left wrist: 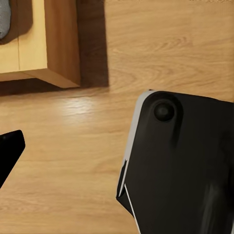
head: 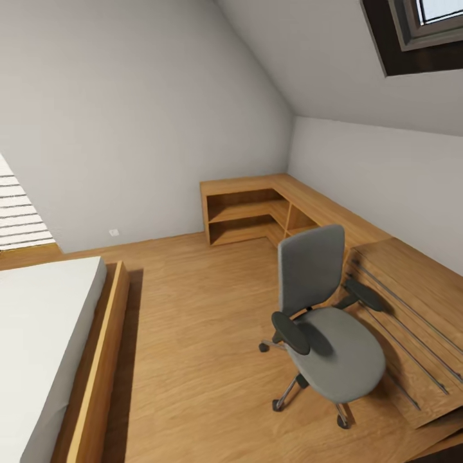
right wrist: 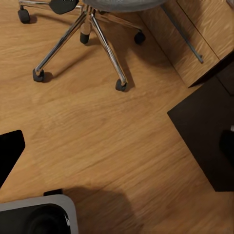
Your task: In the bedroom, organize the workspace by keeping the computer under the desk, ensuring the monitor is on the desk, placing the keyboard on the desk next to the monitor, placing the mouse on the desk next to the keyboard, moving the folder from the swivel chair onto the desk next to the mouse, stacking the notebook on top of the folder with the pen on top of the notebook, and positioning the swivel chair next to the desk.
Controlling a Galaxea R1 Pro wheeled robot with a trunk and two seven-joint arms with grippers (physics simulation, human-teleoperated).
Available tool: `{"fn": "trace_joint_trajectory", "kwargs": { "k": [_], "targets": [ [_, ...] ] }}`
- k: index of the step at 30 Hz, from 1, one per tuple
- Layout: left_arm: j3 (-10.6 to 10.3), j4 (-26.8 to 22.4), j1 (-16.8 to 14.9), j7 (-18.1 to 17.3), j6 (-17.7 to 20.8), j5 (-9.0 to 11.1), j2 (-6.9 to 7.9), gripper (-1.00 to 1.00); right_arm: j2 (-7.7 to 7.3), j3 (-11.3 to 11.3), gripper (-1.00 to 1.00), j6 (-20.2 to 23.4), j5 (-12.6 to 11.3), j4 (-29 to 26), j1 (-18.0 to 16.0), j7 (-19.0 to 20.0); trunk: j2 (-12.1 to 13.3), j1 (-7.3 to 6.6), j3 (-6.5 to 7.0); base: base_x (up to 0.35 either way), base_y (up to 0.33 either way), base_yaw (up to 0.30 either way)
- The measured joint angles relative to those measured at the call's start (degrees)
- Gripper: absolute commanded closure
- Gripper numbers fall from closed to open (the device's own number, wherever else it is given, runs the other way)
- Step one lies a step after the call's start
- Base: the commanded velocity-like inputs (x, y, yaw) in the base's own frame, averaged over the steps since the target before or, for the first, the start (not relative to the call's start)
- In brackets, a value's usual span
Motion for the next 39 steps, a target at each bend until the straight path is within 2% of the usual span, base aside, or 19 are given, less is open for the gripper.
{"fn": "trace_joint_trajectory", "kwargs": {
  "k": [24, 39],
  "targets": [
    [0.0, 0.0, 0.0, 0.0, 0.1, 0.2, -0.03, -1.0, 0.0, 0.0, -1.0, -0.2, 0.1, 0.0, 0.0, -0.4, 0.0, 0.0, 1.94, 0.004, 0.0, 0.135],
    [0.1, 0.0, 0.0, 0.1, 0.1, 0.6, 0.12, -1.0, -0.25, 0.1, -1.0, 0.1, 0.6, 0.1, 0.0, 0.0, 0.0, 0.0, 2.34, 0.202, 0.0, 0.126]
  ]
}}
